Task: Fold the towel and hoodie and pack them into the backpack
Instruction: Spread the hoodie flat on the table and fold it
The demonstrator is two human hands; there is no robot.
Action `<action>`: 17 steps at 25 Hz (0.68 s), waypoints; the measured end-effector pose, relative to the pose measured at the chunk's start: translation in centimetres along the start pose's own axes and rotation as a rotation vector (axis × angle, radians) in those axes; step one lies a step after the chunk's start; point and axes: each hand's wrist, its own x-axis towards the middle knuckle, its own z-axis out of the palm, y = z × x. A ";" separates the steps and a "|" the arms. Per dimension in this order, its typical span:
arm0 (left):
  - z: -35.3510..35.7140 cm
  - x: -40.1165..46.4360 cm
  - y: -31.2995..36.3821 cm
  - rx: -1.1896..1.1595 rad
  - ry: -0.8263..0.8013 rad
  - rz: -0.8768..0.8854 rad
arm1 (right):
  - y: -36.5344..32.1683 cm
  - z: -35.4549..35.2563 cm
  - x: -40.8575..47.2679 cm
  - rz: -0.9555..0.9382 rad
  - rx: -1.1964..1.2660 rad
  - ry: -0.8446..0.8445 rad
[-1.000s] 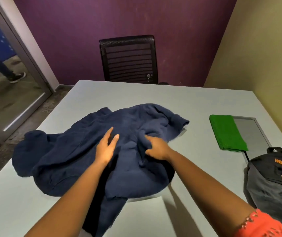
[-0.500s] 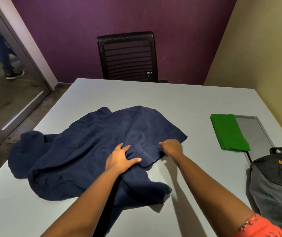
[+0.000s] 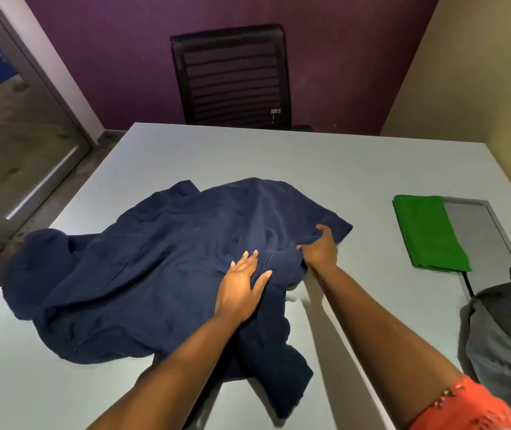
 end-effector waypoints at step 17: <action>0.8 -0.5 -2.2 0.576 -0.311 0.104 | 3.4 -8.1 5.1 -0.329 -0.865 -0.180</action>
